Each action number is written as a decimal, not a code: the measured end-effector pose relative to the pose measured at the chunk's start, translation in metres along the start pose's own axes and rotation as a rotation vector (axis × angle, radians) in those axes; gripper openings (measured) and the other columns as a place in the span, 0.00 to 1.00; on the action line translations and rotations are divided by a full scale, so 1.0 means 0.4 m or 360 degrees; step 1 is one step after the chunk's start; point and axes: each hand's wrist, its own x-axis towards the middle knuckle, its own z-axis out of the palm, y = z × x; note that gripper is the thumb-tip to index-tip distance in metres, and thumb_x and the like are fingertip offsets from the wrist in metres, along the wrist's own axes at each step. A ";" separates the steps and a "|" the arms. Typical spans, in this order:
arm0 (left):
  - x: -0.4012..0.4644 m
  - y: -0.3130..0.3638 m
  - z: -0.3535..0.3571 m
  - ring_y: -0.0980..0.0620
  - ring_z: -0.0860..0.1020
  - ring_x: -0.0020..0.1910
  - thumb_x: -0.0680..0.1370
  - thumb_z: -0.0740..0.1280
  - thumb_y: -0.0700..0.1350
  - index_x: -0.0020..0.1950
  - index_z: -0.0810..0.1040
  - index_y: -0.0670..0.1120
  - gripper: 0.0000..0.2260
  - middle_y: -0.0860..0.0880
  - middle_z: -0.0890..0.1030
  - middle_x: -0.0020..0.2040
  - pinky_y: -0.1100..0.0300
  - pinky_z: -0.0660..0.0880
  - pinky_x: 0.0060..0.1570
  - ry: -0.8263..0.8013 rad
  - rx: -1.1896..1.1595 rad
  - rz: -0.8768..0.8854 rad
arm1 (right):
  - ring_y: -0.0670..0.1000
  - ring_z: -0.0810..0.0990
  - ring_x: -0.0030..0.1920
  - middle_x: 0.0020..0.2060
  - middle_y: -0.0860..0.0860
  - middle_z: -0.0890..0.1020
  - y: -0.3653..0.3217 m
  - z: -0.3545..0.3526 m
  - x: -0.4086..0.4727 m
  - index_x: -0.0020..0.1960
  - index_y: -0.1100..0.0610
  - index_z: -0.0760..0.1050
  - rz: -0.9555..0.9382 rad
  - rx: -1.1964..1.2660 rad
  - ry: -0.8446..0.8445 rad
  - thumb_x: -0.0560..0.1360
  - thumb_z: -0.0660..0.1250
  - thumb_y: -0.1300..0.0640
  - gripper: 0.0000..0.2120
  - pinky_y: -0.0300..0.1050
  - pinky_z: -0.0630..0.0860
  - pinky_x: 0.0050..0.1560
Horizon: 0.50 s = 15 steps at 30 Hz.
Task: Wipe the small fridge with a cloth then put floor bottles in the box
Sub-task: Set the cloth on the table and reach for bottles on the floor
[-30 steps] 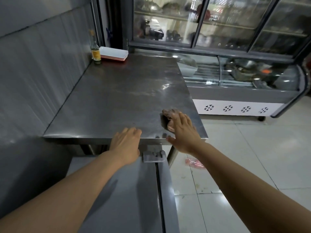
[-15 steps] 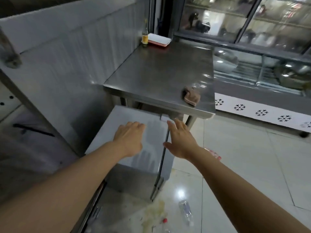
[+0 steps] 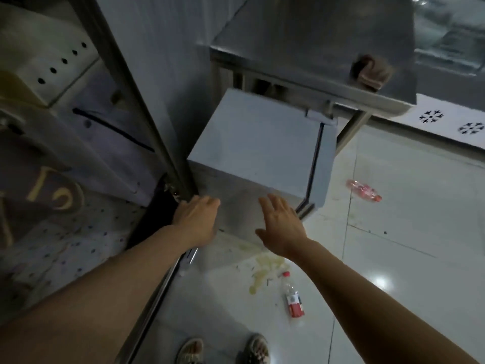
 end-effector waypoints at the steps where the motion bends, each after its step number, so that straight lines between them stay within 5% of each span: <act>1: -0.003 -0.027 0.037 0.44 0.68 0.65 0.73 0.65 0.44 0.64 0.68 0.47 0.19 0.47 0.70 0.65 0.50 0.66 0.60 -0.0031 -0.0004 -0.0004 | 0.57 0.56 0.74 0.75 0.56 0.56 -0.016 0.045 0.004 0.74 0.56 0.54 0.0014 0.0000 -0.0022 0.75 0.67 0.50 0.34 0.52 0.58 0.72; 10: 0.019 -0.239 0.385 0.43 0.70 0.62 0.74 0.64 0.46 0.57 0.69 0.47 0.13 0.46 0.72 0.63 0.51 0.67 0.56 -0.0333 -0.0066 -0.0048 | 0.58 0.54 0.75 0.76 0.57 0.55 -0.071 0.441 0.047 0.75 0.56 0.53 0.0207 0.0022 -0.0326 0.76 0.66 0.52 0.33 0.53 0.58 0.72; 15: 0.069 -0.307 0.571 0.43 0.68 0.65 0.73 0.64 0.42 0.66 0.67 0.47 0.21 0.46 0.70 0.66 0.50 0.66 0.60 -0.0459 -0.0050 -0.0149 | 0.58 0.54 0.75 0.76 0.56 0.54 -0.045 0.624 0.111 0.75 0.57 0.53 0.0255 0.0042 -0.0398 0.77 0.65 0.52 0.33 0.51 0.59 0.72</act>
